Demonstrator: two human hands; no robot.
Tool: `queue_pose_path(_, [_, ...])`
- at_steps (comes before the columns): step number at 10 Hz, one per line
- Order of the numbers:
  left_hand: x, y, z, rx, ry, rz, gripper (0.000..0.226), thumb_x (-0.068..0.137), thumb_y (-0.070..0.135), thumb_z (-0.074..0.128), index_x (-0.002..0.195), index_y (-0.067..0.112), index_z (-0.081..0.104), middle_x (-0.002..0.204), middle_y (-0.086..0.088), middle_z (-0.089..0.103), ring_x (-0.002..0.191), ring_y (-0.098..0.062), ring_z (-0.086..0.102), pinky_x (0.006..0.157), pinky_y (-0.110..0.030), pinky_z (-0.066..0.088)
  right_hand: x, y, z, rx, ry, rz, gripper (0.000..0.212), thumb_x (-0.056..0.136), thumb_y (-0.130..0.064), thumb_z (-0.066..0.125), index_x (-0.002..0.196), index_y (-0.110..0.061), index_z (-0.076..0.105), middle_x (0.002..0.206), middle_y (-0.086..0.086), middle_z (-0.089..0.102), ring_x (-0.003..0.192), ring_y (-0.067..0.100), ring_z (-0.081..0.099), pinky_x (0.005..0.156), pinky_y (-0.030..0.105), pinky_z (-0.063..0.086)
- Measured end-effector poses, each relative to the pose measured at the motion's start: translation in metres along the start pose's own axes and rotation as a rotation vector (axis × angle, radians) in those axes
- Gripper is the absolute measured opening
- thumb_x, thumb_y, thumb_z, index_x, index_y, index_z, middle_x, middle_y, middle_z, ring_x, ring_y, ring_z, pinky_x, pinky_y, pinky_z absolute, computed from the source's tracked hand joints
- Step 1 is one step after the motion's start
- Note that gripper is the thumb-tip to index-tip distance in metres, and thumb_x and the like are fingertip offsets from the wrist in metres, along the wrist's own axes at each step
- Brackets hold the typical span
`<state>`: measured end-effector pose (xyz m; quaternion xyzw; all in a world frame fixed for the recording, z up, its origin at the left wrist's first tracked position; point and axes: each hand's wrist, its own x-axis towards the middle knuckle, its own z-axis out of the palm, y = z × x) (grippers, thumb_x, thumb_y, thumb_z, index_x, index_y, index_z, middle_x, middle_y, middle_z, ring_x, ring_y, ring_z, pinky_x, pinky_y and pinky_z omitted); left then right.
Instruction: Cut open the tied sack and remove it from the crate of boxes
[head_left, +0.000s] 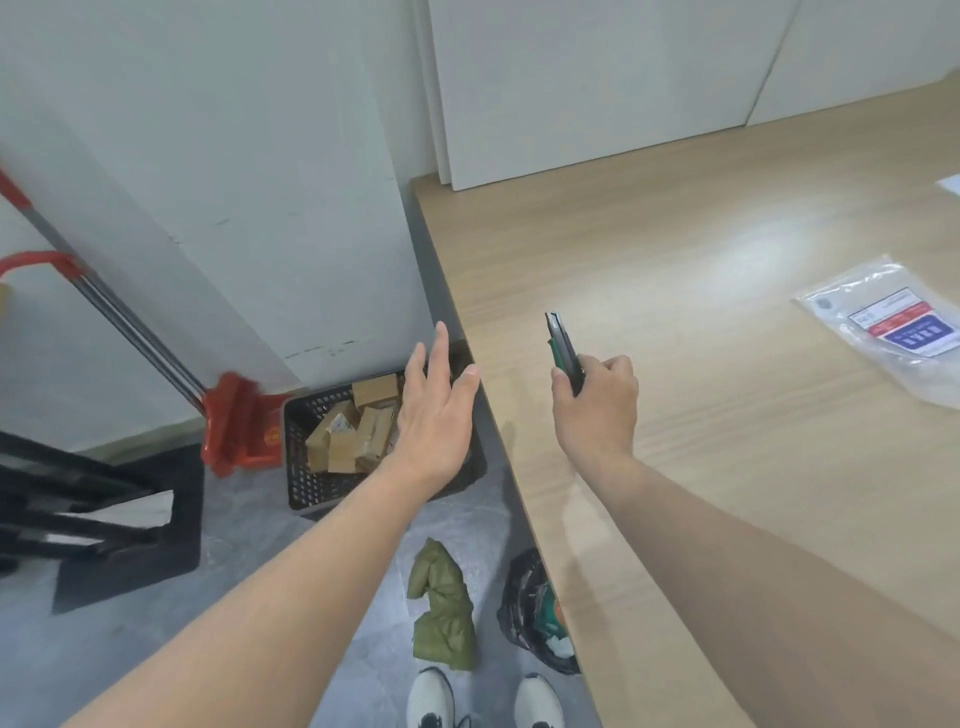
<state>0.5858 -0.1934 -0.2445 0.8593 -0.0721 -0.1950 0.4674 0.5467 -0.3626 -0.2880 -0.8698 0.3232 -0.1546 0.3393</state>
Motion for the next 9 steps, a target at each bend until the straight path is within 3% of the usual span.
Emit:
queue_pose_path(2, [0.039, -0.035, 0.033, -0.014, -0.033, -0.042, 0.063, 0.106, 0.051, 0.030, 0.160, 0.050, -0.002, 0.173, 0.007, -0.007, 0.158, -0.007, -0.008, 0.127, -0.046, 0.002, 0.022, 0.041, 0.036, -0.093, -0.066, 0.087, 0.019, 0.094, -0.030, 0.066, 0.090, -0.012, 0.068, 0.096, 0.003, 0.047, 0.094, 0.028, 0.055, 0.077, 0.038, 0.051])
queue_pose_path(6, [0.065, -0.083, 0.071, -0.068, -0.062, -0.162, 0.067, 0.100, 0.056, 0.032, 0.160, 0.051, 0.001, 0.173, 0.012, -0.002, 0.158, -0.009, 0.000, 0.128, -0.051, 0.005, 0.032, 0.077, 0.065, -0.106, -0.129, 0.127, 0.022, 0.089, -0.031, 0.072, 0.106, -0.016, 0.071, 0.096, 0.001, 0.049, 0.094, 0.025, 0.055, 0.074, 0.030, 0.042])
queue_pose_path(8, [0.052, -0.077, 0.064, -0.073, -0.064, -0.173, 0.065, 0.103, 0.053, 0.033, 0.160, 0.051, 0.002, 0.172, 0.013, -0.001, 0.158, -0.010, 0.001, 0.128, -0.050, 0.007, 0.029, 0.068, 0.055, -0.220, -0.137, 0.139, 0.049, 0.087, -0.049, 0.074, 0.127, -0.022, 0.064, 0.116, 0.002, 0.054, 0.109, 0.024, 0.054, 0.080, 0.033, 0.046])
queue_pose_path(9, [0.043, -0.067, 0.055, -0.084, -0.002, -0.133, 0.063, 0.105, 0.050, 0.034, 0.161, 0.049, 0.004, 0.173, 0.010, 0.001, 0.158, -0.008, 0.000, 0.128, -0.048, 0.006, 0.022, 0.055, 0.045, -0.264, -0.084, 0.041, 0.062, 0.085, -0.057, 0.071, 0.135, -0.023, 0.059, 0.133, 0.003, 0.052, 0.111, 0.026, 0.054, 0.093, 0.040, 0.047])
